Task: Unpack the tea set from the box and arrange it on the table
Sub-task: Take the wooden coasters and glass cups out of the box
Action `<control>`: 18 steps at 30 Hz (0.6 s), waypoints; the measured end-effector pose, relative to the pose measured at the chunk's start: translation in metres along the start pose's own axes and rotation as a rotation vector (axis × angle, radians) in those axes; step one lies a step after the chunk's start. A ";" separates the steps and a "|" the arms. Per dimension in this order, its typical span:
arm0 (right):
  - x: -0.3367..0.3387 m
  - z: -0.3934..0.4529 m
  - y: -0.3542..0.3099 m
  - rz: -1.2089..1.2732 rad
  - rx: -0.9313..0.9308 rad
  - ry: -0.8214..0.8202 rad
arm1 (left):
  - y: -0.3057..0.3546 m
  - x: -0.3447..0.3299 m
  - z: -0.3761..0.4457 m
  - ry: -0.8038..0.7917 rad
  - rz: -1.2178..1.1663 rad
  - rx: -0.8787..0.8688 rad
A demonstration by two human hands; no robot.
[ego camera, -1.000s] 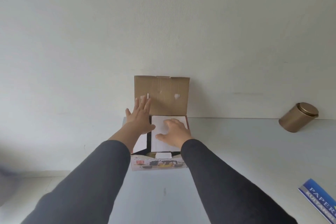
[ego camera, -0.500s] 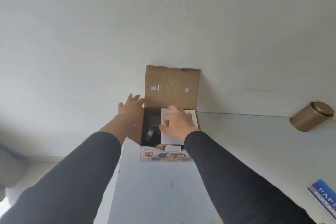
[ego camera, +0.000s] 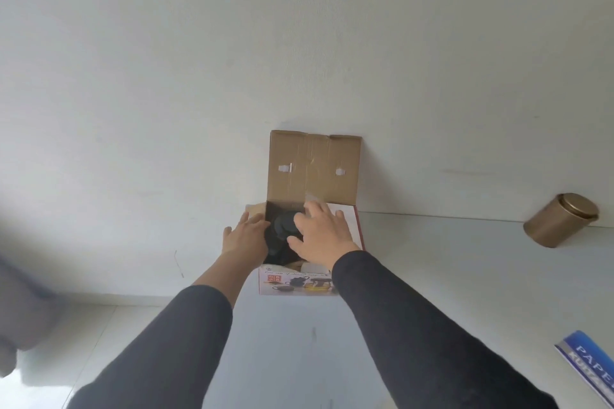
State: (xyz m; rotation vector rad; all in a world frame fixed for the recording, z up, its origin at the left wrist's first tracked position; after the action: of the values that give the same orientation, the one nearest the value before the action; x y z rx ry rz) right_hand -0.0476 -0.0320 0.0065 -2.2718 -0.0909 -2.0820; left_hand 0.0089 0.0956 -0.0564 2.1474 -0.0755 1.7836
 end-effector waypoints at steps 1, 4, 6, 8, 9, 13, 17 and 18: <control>0.009 -0.001 0.003 0.002 -0.032 0.058 | 0.002 -0.001 0.000 -0.001 -0.010 0.009; 0.037 -0.004 0.022 -0.162 -0.221 0.158 | 0.010 -0.001 -0.003 -0.002 -0.035 0.043; 0.049 -0.010 0.040 -0.338 -0.374 0.096 | 0.017 -0.002 -0.006 -0.009 -0.050 0.081; 0.050 -0.017 0.060 -0.415 -0.479 0.012 | 0.024 -0.005 -0.009 -0.035 -0.062 0.133; 0.048 -0.021 0.070 -0.420 -0.517 -0.021 | 0.027 -0.007 -0.011 -0.053 -0.063 0.160; 0.025 -0.039 0.106 -0.368 -0.604 -0.117 | 0.038 -0.016 -0.016 -0.088 -0.040 0.201; -0.011 -0.052 0.129 -0.269 -0.629 -0.270 | 0.052 -0.022 -0.018 -0.068 0.021 0.113; -0.021 -0.054 0.130 -0.246 -0.626 -0.304 | 0.056 -0.024 -0.017 -0.069 0.007 0.101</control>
State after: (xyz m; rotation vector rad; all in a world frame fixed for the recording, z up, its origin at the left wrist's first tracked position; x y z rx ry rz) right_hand -0.0921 -0.1665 -0.0104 -3.0726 0.3332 -2.0648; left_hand -0.0269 0.0443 -0.0639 2.2820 -0.0096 1.7519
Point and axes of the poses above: each hand's wrist, its own z-axis towards the middle knuckle, its own x-axis out of the back of the hand, y = z × x, the point moved 4 cm from there along z, towards the middle knuckle, and after that the axes turned 1 degree about -z, right-handed, at the moved point
